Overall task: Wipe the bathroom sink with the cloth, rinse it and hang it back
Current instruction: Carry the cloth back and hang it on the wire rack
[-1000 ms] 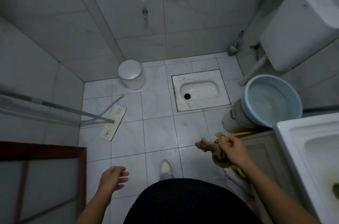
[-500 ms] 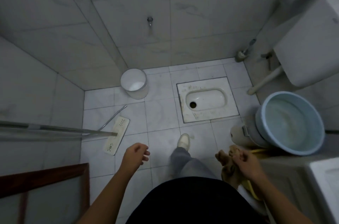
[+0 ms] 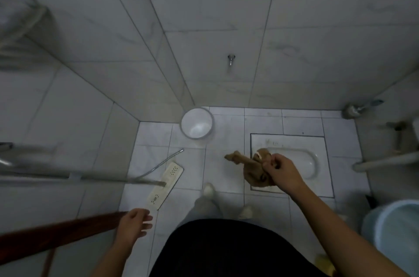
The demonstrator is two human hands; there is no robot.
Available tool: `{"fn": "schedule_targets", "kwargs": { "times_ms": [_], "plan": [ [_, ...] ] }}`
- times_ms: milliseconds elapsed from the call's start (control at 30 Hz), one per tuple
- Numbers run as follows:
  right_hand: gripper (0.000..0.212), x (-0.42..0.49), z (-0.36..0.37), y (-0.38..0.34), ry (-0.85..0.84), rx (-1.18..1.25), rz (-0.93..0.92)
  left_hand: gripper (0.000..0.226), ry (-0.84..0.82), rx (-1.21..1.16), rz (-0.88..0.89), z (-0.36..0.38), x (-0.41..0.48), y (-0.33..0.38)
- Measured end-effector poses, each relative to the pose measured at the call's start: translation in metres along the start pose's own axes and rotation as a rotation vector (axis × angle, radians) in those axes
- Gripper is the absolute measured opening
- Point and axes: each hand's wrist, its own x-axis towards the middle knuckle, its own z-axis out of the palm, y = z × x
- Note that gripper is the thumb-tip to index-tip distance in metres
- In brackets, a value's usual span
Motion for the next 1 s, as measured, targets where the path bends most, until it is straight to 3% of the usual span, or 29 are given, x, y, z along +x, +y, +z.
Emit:
{"fn": "schedule_targets", "kwargs": {
  "times_ms": [167,367,567,767,1000],
  "plan": [
    [0.023,0.044,-0.024,-0.018,0.083,0.047,0.016,0.020,-0.100,0.097,0.007,0.042,0.043,0.086],
    [0.022,0.047,-0.045,0.023,0.316,0.178,0.317,0.017,-0.350,0.347,0.228,0.135,0.074,0.234],
    [0.013,-0.005,-0.047,0.078,0.592,0.339,0.627,0.020,-0.632,0.720,0.512,0.257,0.054,0.357],
    [0.011,-0.050,-0.047,0.116,0.739,0.477,0.816,0.024,-0.793,0.989,0.668,0.353,0.010,0.408],
    [0.016,-0.021,-0.088,0.140,0.742,0.577,0.747,0.025,-0.708,1.012,0.678,0.395,-0.007,0.415]
  ]
}}
